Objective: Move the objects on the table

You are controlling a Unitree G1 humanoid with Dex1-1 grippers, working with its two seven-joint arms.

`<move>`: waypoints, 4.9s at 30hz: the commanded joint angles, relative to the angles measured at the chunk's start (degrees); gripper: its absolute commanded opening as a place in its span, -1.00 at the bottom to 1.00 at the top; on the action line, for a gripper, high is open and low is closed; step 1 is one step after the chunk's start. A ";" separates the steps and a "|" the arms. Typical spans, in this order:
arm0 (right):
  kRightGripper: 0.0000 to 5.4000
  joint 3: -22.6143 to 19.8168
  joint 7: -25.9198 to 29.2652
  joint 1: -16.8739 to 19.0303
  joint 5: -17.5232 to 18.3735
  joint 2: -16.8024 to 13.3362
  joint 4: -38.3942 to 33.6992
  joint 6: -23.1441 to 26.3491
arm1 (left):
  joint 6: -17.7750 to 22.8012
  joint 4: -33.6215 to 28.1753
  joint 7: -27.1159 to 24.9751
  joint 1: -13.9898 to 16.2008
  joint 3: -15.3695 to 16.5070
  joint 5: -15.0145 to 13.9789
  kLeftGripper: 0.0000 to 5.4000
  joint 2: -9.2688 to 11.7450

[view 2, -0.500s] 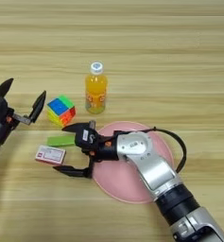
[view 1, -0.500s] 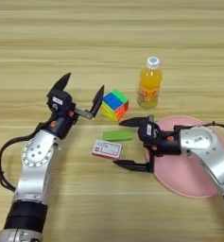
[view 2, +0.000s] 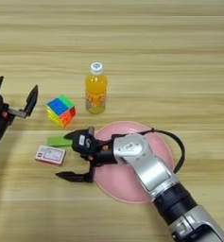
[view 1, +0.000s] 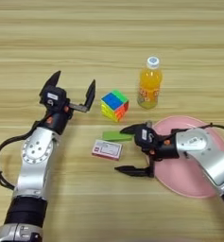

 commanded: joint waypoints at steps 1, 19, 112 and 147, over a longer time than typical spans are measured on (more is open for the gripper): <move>0.73 1.34 0.55 -1.76 -1.35 0.14 0.18 1.35 | 0.63 0.82 2.49 -1.44 1.23 0.82 1.00 -0.37; -0.01 4.81 0.51 -3.25 -5.05 1.35 2.93 2.83 | -0.15 1.53 5.44 -2.10 2.08 1.90 1.00 -1.24; 0.93 -3.69 14.32 -6.15 11.18 -4.16 -7.31 2.41 | -0.73 2.67 5.36 -2.54 1.89 2.32 1.00 -1.16; 1.00 0.57 2.69 -13.78 -3.83 0.97 12.70 3.19 | -0.89 2.35 5.82 -2.26 1.61 2.61 1.00 -1.60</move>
